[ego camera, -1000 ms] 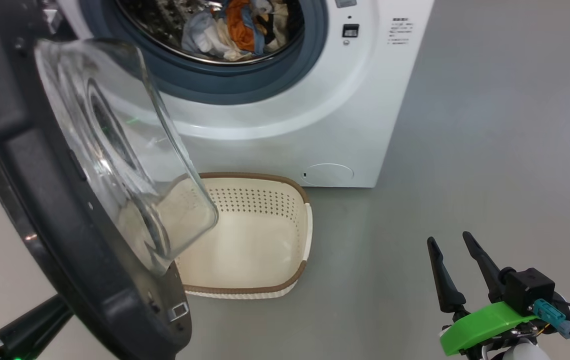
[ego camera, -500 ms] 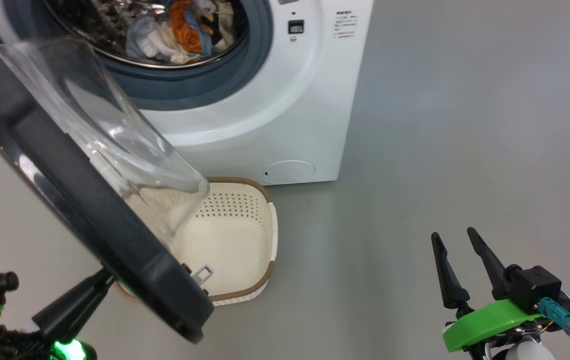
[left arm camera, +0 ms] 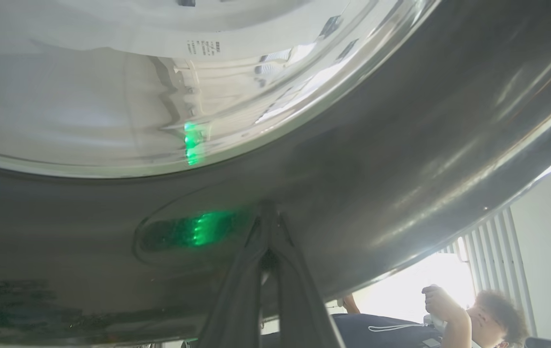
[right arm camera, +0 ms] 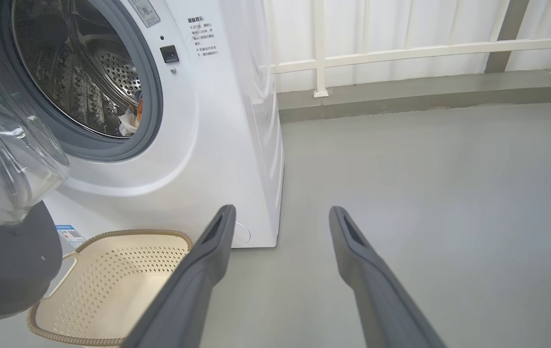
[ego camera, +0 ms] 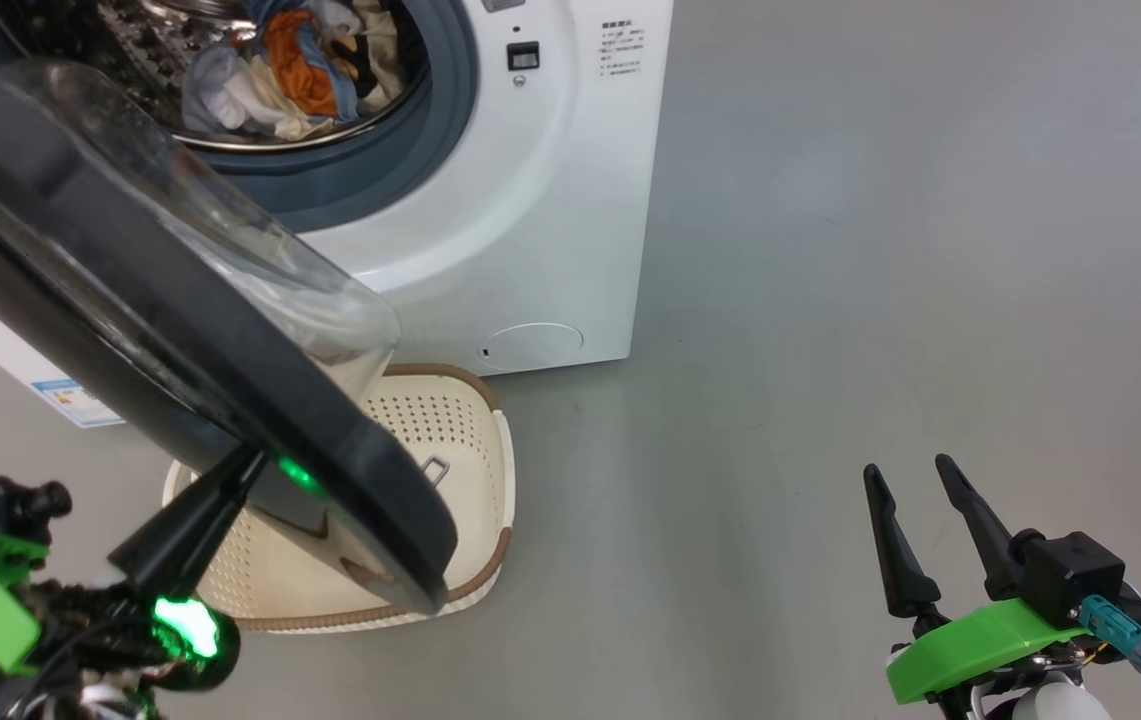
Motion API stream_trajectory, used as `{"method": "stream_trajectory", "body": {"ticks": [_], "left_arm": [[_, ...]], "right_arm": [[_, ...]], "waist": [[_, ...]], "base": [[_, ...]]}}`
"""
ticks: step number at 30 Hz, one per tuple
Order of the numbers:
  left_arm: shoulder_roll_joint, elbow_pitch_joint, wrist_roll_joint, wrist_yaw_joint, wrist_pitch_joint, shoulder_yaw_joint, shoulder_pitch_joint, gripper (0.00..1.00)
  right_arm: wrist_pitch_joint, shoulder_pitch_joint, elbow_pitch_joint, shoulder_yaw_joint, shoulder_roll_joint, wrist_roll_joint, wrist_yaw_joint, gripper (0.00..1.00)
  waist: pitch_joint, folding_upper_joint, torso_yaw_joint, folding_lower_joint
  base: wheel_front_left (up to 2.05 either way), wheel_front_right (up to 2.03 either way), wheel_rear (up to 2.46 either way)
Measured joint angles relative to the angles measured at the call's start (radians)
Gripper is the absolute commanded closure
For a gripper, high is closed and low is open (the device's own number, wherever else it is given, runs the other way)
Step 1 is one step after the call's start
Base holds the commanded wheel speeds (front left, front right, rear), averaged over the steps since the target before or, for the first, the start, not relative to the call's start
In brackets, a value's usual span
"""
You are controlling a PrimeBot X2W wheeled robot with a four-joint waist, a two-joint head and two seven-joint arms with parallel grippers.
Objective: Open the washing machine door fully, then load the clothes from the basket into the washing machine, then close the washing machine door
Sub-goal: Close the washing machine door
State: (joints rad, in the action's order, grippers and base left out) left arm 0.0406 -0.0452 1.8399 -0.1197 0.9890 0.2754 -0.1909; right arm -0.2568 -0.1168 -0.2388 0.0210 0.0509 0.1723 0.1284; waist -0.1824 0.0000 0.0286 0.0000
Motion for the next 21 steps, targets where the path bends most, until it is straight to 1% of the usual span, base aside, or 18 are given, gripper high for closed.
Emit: {"method": "stream_trajectory", "body": {"ticks": [6,16,21], "left_arm": [[-0.002,-0.016,-0.010,-0.001,-0.071,-0.024,-0.053,1.00],[-0.003,-0.039,-0.010,-0.004,-0.160,-0.121,-0.130,1.00],[-0.004,-0.048,-0.031,-0.004,-0.245,-0.150,-0.195,1.00]], "right_arm": [[0.000,0.000,-0.001,-0.002,0.000,0.000,0.000,0.00],[0.000,-0.001,-0.001,-0.008,0.000,0.000,0.000,0.00],[0.000,-0.004,-0.006,-0.016,0.000,0.000,0.000,0.00]], "waist": [[-0.002,0.0000,0.008,0.0000],[-0.022,0.0000,0.010,0.0000],[-0.040,0.0000,0.015,0.0000]], "base": [[0.00,0.00,0.00],[0.00,0.00,0.00],[0.00,0.00,0.00]]}}
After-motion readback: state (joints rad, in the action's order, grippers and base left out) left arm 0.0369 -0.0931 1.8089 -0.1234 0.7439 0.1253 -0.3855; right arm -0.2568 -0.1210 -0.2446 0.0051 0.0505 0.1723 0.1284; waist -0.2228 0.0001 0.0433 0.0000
